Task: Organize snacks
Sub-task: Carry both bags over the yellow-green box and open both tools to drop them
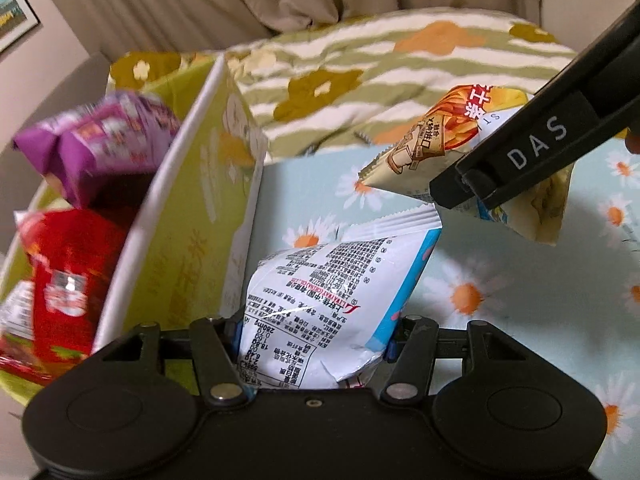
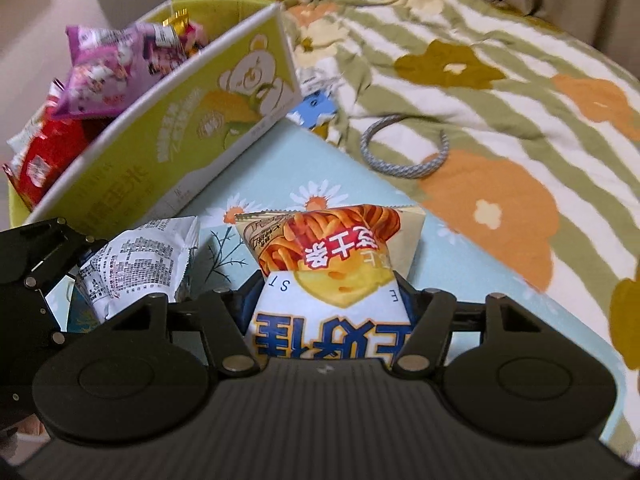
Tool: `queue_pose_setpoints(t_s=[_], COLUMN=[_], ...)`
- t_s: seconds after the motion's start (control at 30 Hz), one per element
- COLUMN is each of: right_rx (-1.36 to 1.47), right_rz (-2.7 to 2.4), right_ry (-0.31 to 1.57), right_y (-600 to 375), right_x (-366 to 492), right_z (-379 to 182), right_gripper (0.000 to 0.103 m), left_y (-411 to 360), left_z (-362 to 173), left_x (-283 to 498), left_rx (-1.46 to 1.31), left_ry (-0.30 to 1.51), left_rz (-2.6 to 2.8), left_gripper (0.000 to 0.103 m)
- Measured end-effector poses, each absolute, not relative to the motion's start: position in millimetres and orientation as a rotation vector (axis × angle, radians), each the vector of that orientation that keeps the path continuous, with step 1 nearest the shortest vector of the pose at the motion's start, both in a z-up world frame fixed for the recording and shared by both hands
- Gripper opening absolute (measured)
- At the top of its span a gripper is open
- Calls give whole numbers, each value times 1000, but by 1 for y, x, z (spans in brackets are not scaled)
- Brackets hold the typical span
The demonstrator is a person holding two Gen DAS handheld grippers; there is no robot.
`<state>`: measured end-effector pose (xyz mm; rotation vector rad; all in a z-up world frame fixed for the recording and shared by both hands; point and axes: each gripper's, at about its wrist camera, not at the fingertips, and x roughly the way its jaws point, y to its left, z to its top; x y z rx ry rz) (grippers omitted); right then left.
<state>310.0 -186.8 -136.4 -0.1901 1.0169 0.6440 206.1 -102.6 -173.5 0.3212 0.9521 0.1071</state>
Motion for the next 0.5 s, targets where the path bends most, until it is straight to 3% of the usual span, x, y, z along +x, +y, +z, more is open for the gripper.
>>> queue_pose_setpoints(t_s=[0.5], right_rx=[-148], right_rz=[612], right_ry=[814], right_y=[-173], right_x=[241], right_z=[-10], right_gripper=[78], left_y=[-52], left_z=[-39], left_x=[142], left_rx=[250], left_ry=[740], left_rz=[178], left_gripper=[62])
